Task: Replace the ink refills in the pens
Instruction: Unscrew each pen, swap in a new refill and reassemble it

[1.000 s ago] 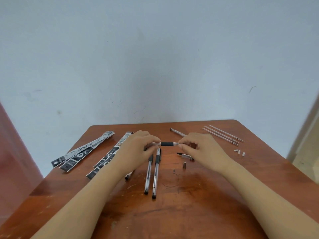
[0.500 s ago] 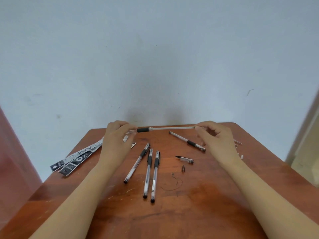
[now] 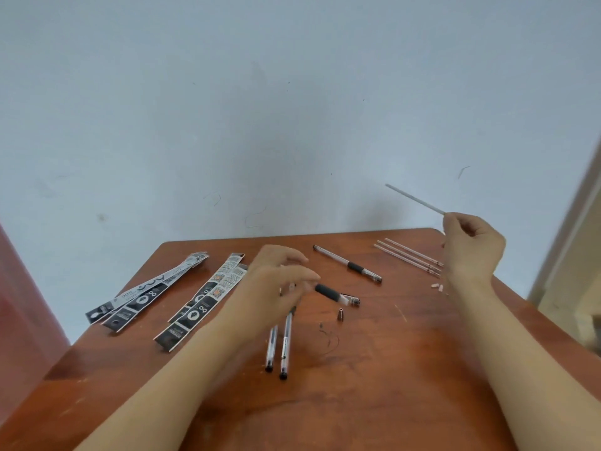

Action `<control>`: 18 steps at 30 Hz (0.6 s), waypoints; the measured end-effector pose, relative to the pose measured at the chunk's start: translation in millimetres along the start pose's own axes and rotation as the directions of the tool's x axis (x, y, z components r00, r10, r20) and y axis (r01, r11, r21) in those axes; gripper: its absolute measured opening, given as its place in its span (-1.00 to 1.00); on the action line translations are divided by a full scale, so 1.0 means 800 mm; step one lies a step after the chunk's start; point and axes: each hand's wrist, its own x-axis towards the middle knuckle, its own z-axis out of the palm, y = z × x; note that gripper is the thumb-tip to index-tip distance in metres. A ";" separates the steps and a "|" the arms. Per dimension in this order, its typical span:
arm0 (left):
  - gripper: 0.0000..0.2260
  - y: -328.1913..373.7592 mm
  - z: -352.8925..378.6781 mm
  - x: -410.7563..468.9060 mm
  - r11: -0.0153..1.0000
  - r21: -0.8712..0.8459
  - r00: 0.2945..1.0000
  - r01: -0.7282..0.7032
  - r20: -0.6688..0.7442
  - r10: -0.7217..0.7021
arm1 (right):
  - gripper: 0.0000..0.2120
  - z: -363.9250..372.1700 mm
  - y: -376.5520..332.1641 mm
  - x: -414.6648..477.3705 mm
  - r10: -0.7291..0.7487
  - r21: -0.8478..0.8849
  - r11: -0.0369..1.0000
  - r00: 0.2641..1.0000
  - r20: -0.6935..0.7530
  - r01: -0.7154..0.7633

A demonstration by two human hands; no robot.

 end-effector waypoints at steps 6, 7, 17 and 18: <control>-0.81 0.012 0.017 -0.008 0.989 -0.024 0.951 -0.147 0.273 0.148 | -0.80 -0.006 0.016 0.009 -0.014 -0.334 0.941 0.995 0.103 0.048; -0.84 0.013 0.017 -0.008 0.988 -0.028 0.941 -0.149 0.304 0.151 | -0.79 -0.005 0.019 0.010 -0.015 -0.395 0.916 0.991 0.130 0.065; -0.80 0.017 0.018 -0.008 0.993 0.045 0.873 -0.113 0.482 0.078 | -0.77 -0.003 0.041 0.016 0.076 -0.746 0.635 0.945 0.318 0.200; -0.80 0.017 0.018 -0.007 0.991 0.058 0.868 -0.119 0.491 0.075 | -0.76 -0.003 0.042 0.016 0.086 -0.776 0.593 0.942 0.326 0.214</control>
